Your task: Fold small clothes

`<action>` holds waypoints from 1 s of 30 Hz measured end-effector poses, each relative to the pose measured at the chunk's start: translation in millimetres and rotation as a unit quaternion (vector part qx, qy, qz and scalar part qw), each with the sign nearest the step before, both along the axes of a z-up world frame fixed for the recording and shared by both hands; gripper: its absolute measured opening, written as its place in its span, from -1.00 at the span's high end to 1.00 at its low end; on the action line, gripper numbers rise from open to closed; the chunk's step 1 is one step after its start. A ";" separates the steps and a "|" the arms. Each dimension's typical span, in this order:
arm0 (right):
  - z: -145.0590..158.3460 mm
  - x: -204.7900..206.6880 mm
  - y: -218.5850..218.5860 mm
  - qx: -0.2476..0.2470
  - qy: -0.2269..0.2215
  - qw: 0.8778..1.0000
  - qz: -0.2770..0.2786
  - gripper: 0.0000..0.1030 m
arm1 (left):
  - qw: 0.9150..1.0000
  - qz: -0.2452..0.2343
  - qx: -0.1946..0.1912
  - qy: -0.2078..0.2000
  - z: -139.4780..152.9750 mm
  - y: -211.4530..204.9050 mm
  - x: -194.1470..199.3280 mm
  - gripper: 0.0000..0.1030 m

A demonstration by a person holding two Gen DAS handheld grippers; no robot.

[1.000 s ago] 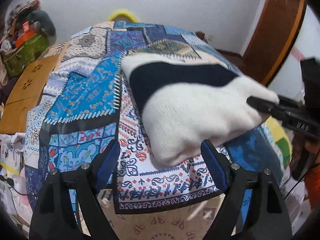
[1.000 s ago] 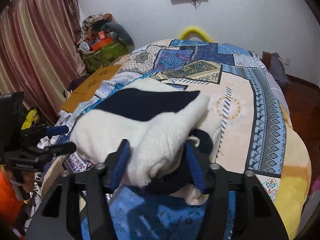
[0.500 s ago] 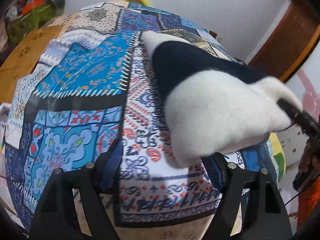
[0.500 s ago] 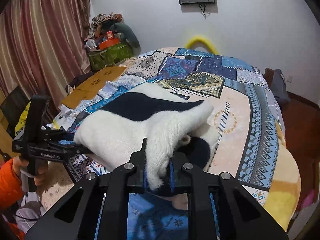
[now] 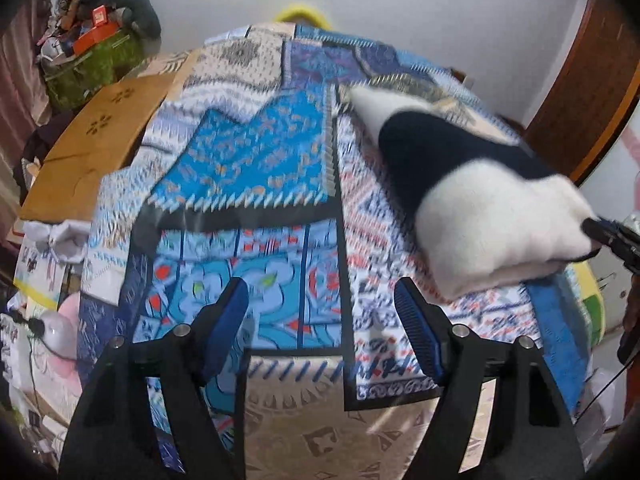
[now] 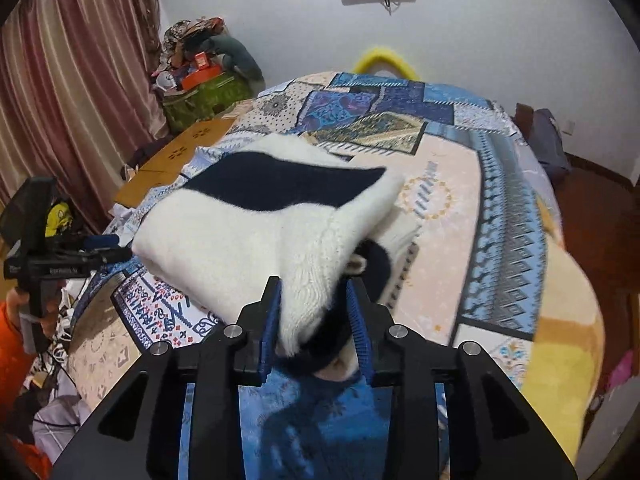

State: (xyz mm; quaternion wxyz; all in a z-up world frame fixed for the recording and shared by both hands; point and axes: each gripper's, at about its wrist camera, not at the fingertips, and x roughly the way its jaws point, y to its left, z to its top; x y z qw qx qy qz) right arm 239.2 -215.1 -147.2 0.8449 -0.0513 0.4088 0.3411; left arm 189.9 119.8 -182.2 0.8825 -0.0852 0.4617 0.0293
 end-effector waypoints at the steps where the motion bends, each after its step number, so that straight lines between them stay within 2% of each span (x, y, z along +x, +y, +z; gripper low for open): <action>1: 6.1 0.3 -2.4 0.002 -0.001 1.000 -0.002 0.42 | 1.000 -0.004 0.000 -0.008 6.9 1.2 2.5 -0.46; 9: 43.9 10.6 8.2 0.034 -0.034 0.999 -0.002 0.36 | 0.996 -0.056 0.011 -0.062 56.0 -17.9 41.8 -0.46; 11: 48.3 18.0 17.3 0.034 -0.040 0.999 0.005 0.28 | 0.994 -0.077 0.014 -0.072 63.8 -27.4 54.3 -0.47; 14: 45.2 30.1 31.4 0.025 -0.042 0.999 0.018 0.26 | 0.991 -0.105 0.021 -0.077 67.0 -40.8 74.2 -0.48; 20: 11.3 60.0 57.3 0.004 0.003 0.999 0.034 0.25 | 0.988 -0.148 0.004 -0.047 44.5 -65.4 113.0 -0.48; 23: -9.0 69.3 67.5 -0.018 0.038 0.997 0.059 0.12 | 0.986 -0.166 0.004 -0.014 23.1 -78.6 131.2 -0.48; 25: -22.0 72.9 70.5 -0.038 0.053 0.995 0.070 0.11 | 0.983 -0.180 0.019 0.015 2.8 -88.8 140.7 -0.51; 28: -29.3 69.2 63.7 -0.039 0.057 0.994 0.082 0.10 | 0.981 -0.187 0.047 0.011 -9.9 -96.5 135.4 -0.67; 30: -32.9 65.8 57.2 -0.038 0.058 0.994 0.084 0.10 | 0.981 -0.189 0.040 0.011 -11.8 -94.9 130.8 -0.68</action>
